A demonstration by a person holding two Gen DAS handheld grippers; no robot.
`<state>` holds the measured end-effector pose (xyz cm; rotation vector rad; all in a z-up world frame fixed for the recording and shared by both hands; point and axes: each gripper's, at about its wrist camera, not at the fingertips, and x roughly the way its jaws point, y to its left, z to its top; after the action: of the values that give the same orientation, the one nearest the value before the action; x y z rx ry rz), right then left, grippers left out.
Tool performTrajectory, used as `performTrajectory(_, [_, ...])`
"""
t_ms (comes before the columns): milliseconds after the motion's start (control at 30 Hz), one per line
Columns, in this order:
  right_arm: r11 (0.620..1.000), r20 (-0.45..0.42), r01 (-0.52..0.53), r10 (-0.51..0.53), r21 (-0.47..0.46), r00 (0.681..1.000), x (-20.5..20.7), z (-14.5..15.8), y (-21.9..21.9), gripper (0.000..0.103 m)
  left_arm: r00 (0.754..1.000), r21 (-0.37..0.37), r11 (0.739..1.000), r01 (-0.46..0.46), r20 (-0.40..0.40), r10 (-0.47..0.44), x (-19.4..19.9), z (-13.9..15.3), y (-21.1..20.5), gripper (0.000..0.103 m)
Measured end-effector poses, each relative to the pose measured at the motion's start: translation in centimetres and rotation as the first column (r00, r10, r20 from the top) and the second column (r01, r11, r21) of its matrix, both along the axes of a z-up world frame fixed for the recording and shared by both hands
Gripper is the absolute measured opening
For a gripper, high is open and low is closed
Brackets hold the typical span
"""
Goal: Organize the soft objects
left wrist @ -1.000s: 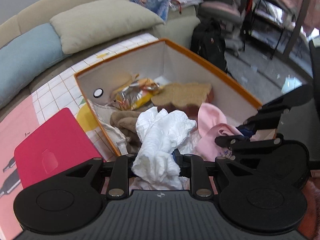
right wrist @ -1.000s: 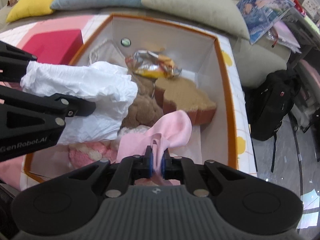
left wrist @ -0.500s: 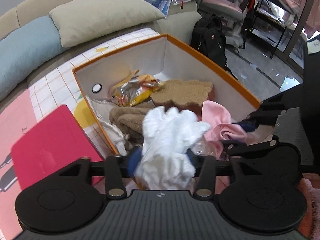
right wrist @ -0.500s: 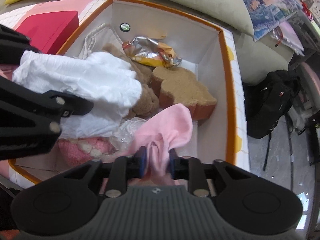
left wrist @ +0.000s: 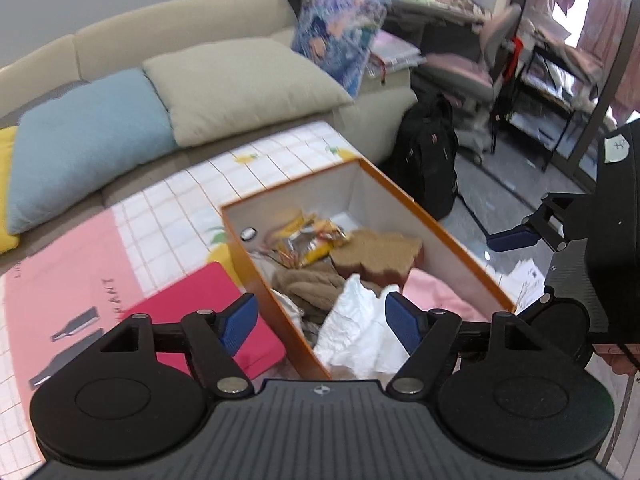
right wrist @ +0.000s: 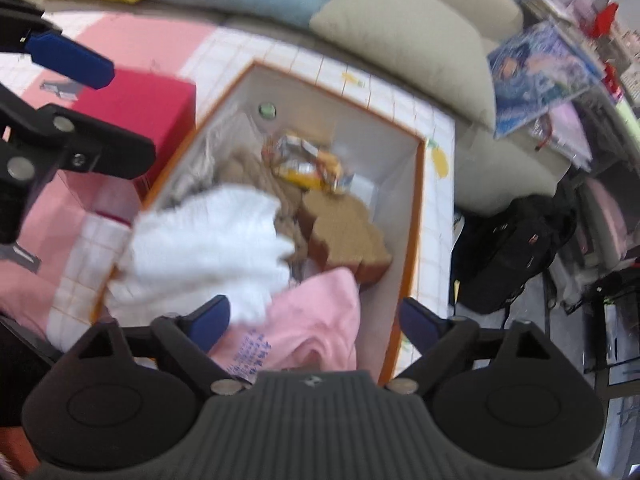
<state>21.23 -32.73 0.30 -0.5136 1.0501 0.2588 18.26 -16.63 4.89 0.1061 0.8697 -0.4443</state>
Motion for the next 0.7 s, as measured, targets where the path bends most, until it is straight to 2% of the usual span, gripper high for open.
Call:
performTrajectory(133, [0.998,0.076,0.018,-0.022,0.054,0.997,-1.2,2.9,0.8,0.096,0.994,-0.041,0.997,-0.062,0.083,0.065,-1.8,2.4,2.1,0.086])
performTrajectory(300, [0.982,0.164,0.061,-0.091,0.180,0.982,-3.4,5.6,1.7,0.098,0.965,-0.109,0.987,-0.119,0.219,0.141,-5.0,4.2,4.5,0.086])
performTrajectory(433, [0.959,0.217,0.102,-0.162,0.263,0.963,-5.4,6.8,2.4,0.100,0.957,-0.158,0.978,-0.137,0.234,0.172,-6.6,4.4,5.7,0.086])
performTrajectory(533, [0.933,0.220,0.137,-0.217,0.332,0.951,-6.7,7.1,2.5,0.100,0.930,-0.144,0.978,-0.153,0.313,0.192,-8.1,4.3,5.9,0.086])
performTrajectory(600, [0.918,0.214,0.166,-0.255,0.361,0.943,-7.5,6.9,2.6,0.100,0.913,-0.108,0.982,-0.155,0.365,0.184,-9.2,4.1,5.7,0.086])
performTrajectory(700, [0.895,0.213,0.227,-0.325,0.383,0.921,-9.0,6.3,2.8,0.100,0.903,-0.095,0.979,-0.182,0.378,0.204,-10.4,3.5,5.8,0.086])
